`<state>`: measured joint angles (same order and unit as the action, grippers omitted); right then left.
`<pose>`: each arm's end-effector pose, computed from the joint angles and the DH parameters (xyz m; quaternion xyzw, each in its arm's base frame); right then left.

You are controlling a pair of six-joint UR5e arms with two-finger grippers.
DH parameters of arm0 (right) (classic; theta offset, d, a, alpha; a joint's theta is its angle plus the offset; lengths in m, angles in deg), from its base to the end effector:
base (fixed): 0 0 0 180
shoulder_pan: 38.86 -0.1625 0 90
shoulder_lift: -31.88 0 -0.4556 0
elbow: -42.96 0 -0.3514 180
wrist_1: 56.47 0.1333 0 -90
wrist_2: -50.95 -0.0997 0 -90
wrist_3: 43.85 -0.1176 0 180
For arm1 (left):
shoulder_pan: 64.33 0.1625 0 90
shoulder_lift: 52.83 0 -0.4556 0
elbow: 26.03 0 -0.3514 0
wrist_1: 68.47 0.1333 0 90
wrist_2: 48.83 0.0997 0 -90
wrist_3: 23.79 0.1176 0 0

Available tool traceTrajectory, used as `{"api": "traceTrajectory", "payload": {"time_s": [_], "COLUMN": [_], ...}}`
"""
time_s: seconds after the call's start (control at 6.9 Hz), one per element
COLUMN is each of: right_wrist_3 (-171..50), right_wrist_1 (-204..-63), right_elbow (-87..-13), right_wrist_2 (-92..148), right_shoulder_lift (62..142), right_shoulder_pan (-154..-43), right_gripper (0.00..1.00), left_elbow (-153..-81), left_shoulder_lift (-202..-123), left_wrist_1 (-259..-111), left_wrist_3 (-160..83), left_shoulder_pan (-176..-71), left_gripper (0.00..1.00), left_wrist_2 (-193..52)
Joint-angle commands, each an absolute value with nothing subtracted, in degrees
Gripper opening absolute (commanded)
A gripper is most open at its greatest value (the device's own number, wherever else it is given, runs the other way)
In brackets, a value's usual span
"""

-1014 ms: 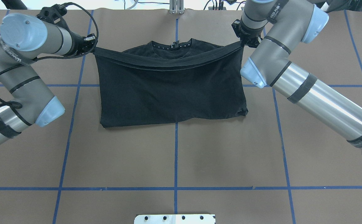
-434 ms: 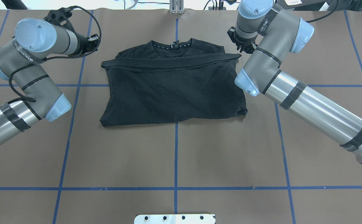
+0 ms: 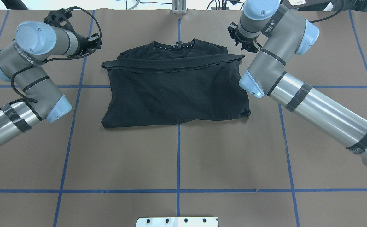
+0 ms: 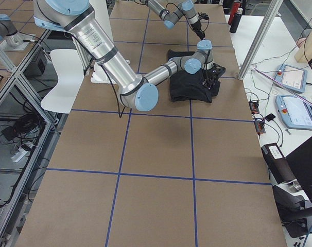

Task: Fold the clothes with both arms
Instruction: 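Release the hem with both grippers onto the collar, then move the right gripper to the folded shirt's side edge and grasp it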

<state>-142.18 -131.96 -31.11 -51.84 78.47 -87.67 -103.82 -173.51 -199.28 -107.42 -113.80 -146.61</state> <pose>-0.4301 -0.6544 0.3499 0.0256 -0.3700 0.4087 0.8339 0.3766 -0.6211 0.4168 0.1789 0.4636 -0.2873 0.8189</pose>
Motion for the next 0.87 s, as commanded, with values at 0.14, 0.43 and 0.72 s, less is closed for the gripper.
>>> {"api": "traceTrajectory", "payload": {"time_s": [0.14,0.43,0.72], "right_wrist_3": [-149.2,-152.6,-152.8], "right_wrist_1": [-125.9,-124.8,-124.8], "right_elbow": [-48.9,-58.5,-59.1], "right_wrist_2": [-51.8,-51.5,-47.0], "right_shoulder_lift": [94.5,102.2,104.5], "right_shoulder_pan": [-81.3,-77.3,-72.2], "right_gripper": [0.8,0.85,0.88], "left_elbow": [-105.0,-106.3,-107.2], "left_shoulder_lift": [-173.5,-172.5,-171.7], "left_wrist_1": [-199.6,-199.4,-199.2], "left_wrist_3": [-107.7,-107.6,-107.5], "left_shoulder_pan": [-114.0,-114.1,-114.3], "left_gripper": [0.43,0.43,0.43], "left_wrist_2": [-146.7,-146.4,-146.1]}}
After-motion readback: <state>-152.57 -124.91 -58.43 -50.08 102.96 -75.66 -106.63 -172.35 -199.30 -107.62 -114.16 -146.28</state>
